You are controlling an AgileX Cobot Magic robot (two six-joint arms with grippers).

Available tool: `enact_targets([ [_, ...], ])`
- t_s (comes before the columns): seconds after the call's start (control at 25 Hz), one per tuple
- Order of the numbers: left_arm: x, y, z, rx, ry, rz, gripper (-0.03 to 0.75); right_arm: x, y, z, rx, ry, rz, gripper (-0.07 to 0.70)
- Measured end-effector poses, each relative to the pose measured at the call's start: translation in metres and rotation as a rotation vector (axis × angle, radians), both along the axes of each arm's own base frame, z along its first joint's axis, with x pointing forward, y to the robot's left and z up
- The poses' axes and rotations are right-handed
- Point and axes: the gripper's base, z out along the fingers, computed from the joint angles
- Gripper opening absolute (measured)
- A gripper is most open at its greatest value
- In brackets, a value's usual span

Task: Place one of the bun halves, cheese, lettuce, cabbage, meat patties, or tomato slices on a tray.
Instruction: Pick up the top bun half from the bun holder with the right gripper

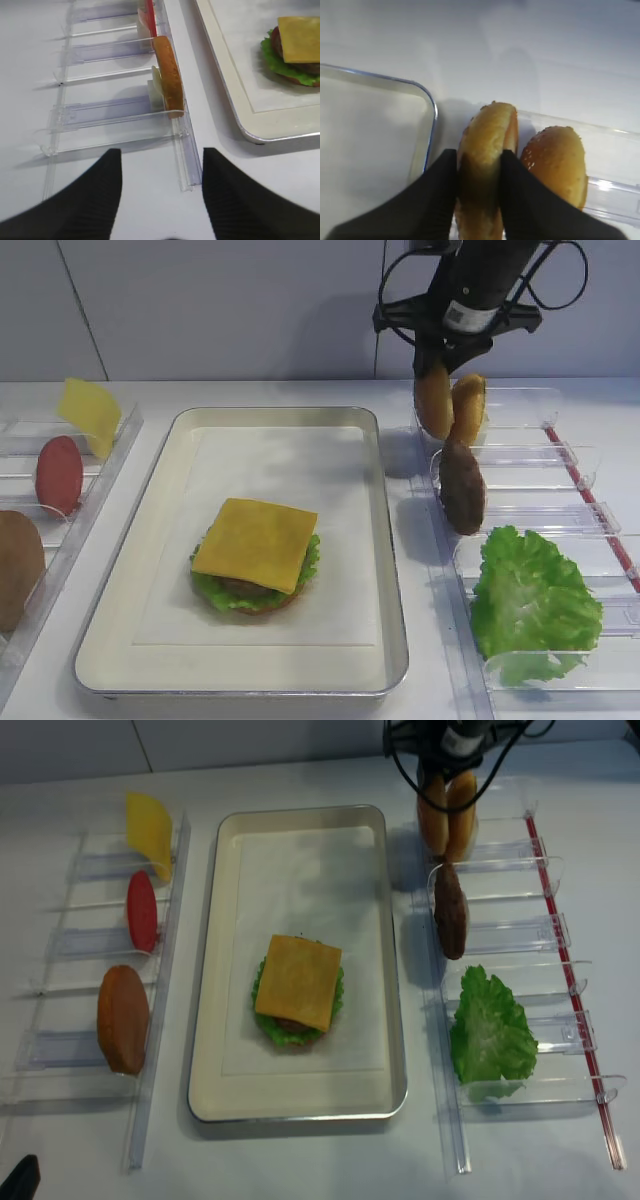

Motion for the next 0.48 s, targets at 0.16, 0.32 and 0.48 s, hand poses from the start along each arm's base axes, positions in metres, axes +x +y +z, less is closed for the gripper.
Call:
enact_targets([
  [0.16,0.000,0.000,0.000,0.000,0.000,0.000,0.359,0.003,0.001,0.032,0.012,-0.050,0.013,0.230],
  [0.32,0.000,0.000,0.000,0.000,0.000,0.000,0.359,0.002,0.001,0.067,0.017,-0.108,0.037,0.226],
  [0.48,0.000,0.000,0.000,0.000,0.000,0.000,0.359,-0.002,0.000,0.090,0.016,-0.137,0.055,0.223],
])
